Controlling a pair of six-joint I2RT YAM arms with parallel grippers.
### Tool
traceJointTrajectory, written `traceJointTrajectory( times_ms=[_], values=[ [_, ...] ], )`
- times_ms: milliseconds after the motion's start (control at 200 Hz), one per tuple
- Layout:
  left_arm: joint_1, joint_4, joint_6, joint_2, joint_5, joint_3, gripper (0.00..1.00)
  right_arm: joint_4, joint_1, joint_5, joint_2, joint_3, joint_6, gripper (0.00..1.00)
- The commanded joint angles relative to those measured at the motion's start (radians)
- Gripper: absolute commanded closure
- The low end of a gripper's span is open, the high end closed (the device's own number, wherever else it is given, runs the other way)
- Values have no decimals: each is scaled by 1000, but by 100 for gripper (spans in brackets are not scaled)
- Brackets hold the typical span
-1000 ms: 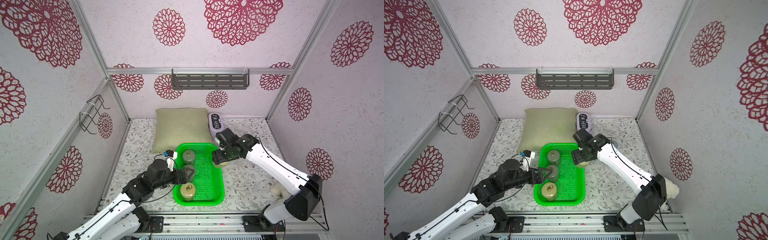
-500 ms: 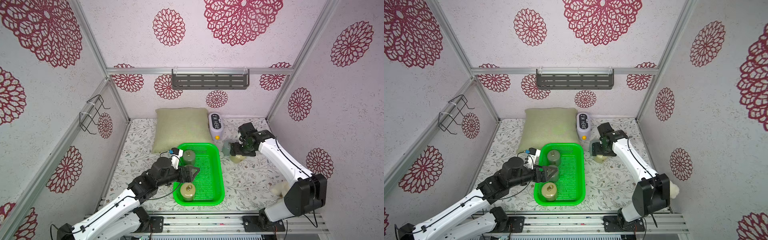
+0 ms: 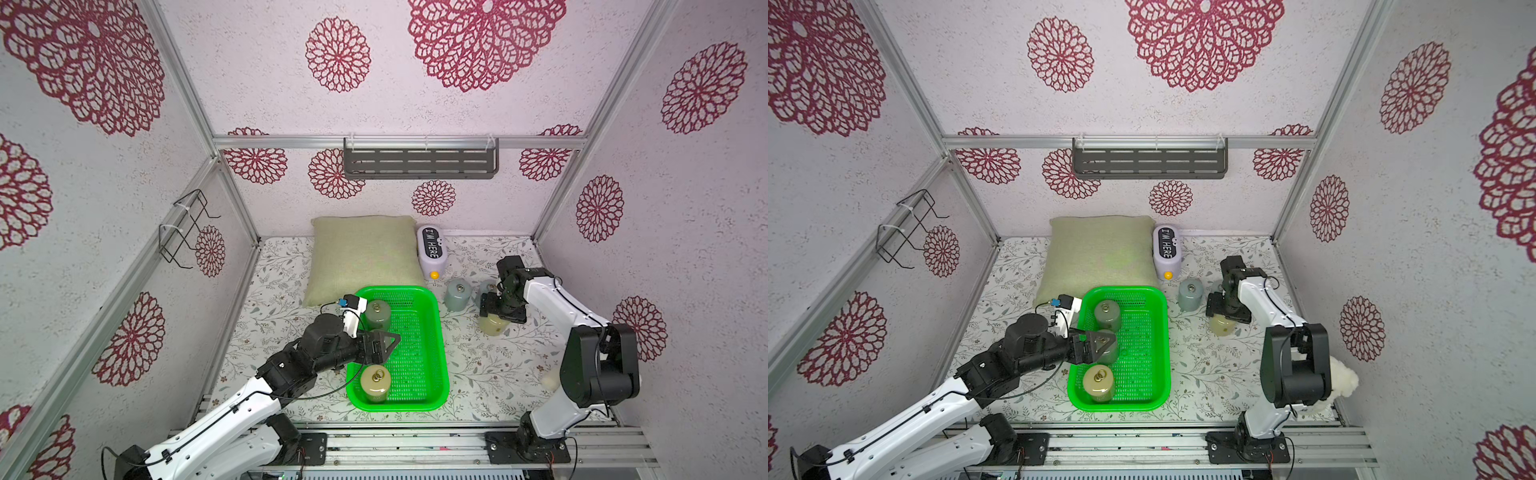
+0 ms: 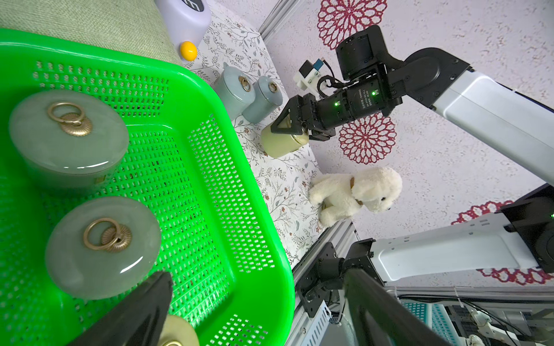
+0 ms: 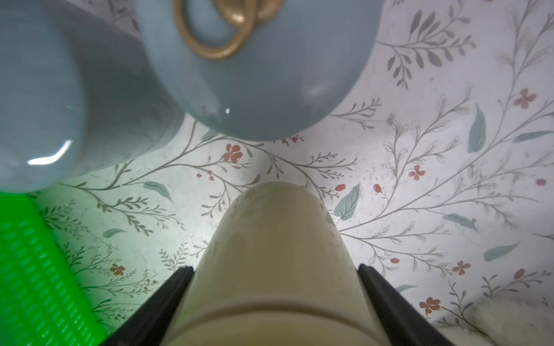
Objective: Take the tea canister out of the basket
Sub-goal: Place the tea canister at the center of the board.
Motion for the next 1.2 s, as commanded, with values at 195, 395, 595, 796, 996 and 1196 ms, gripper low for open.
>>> traceJointTrajectory(
  times_ms=[195,395,595,796,996,1196],
  values=[
    [-13,-3,13,-12,-60,-10,3,71,-58,23,47,44,-15,34],
    [-13,-17,8,-15,-101,-6,3,71,-69,8,98,67,-20,34],
    [-13,-20,7,-15,-98,-5,3,78,-75,-4,123,71,-18,33],
    [-13,-16,11,-16,-95,-4,3,74,-77,-6,125,68,-15,26],
    [-13,-17,13,-10,-96,-5,2,69,-78,-4,96,66,-6,8],
    [-13,-17,16,-1,-107,-4,3,68,-78,-15,33,57,9,1]
  ],
)
